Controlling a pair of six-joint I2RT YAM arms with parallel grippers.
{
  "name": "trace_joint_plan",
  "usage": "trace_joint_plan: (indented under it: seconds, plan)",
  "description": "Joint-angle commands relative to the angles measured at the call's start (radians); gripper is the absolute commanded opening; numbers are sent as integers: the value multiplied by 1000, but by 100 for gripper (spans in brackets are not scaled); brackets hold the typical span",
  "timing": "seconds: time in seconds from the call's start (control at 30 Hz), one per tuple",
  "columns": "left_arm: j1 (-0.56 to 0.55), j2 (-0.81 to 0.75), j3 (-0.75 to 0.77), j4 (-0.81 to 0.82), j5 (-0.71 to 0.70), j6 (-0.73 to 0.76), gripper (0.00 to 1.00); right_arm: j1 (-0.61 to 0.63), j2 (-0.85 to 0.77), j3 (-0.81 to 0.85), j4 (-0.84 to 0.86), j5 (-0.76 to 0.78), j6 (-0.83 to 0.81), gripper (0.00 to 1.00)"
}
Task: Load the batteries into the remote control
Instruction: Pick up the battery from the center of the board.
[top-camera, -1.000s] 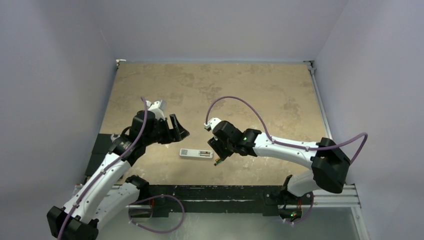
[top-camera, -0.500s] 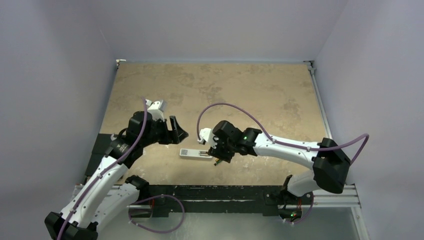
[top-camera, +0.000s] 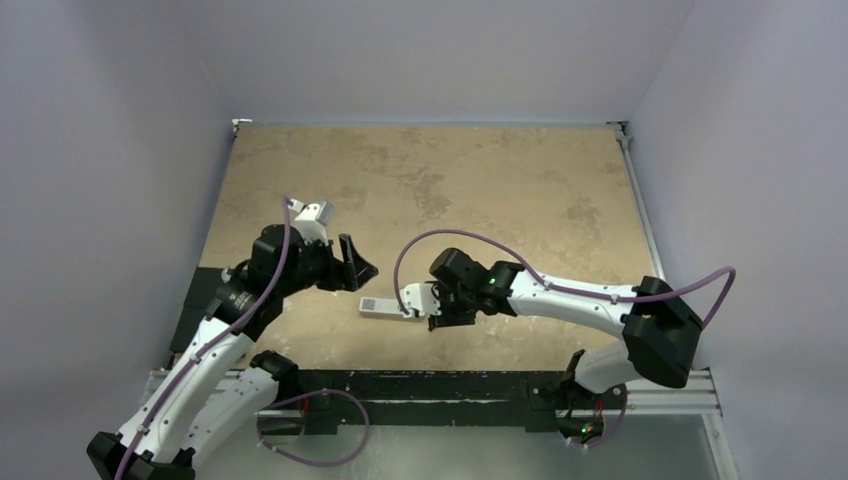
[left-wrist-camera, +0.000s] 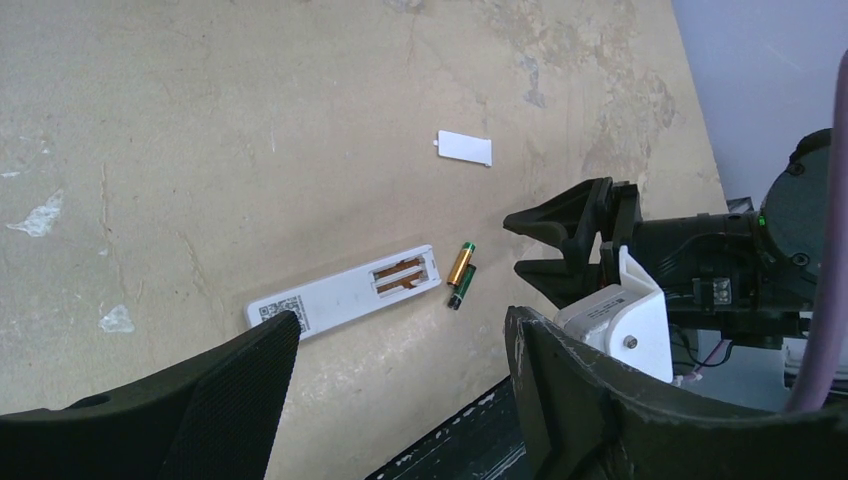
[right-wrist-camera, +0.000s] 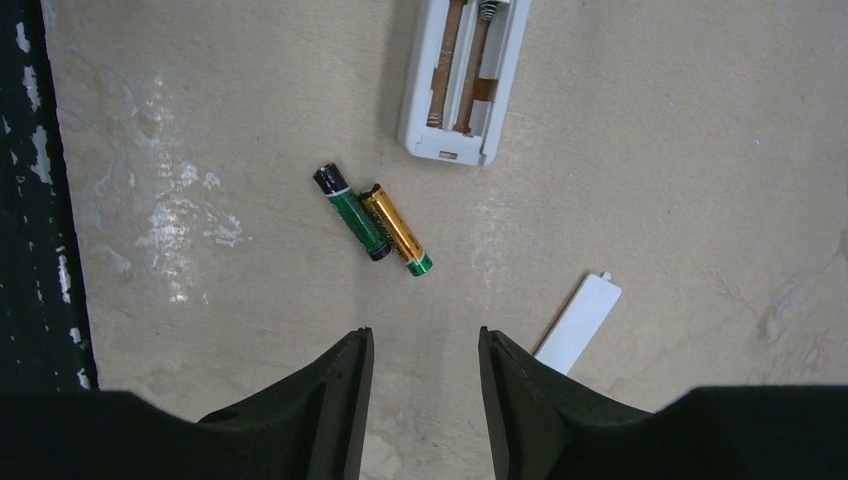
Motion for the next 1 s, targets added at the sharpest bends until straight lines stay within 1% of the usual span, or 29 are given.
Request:
trace_joint_plan:
  seconds: [0.0, 0.3, 0.43, 0.97]
  plan:
    - [5, -17, 13, 43, 27, 14, 75, -9, -8, -16, 29, -52, -113, 49]
    - [5, -27, 8, 45, 21, 12, 76, -25, 85, 2, 55, -91, -158, 44]
    - [5, -31, 7, 44, 19, 13, 76, -28, 125, 8, 56, -77, -169, 42]
    - [6, -28, 4, 50, 7, 10, 78, -33, 193, 59, 67, -106, -201, 41]
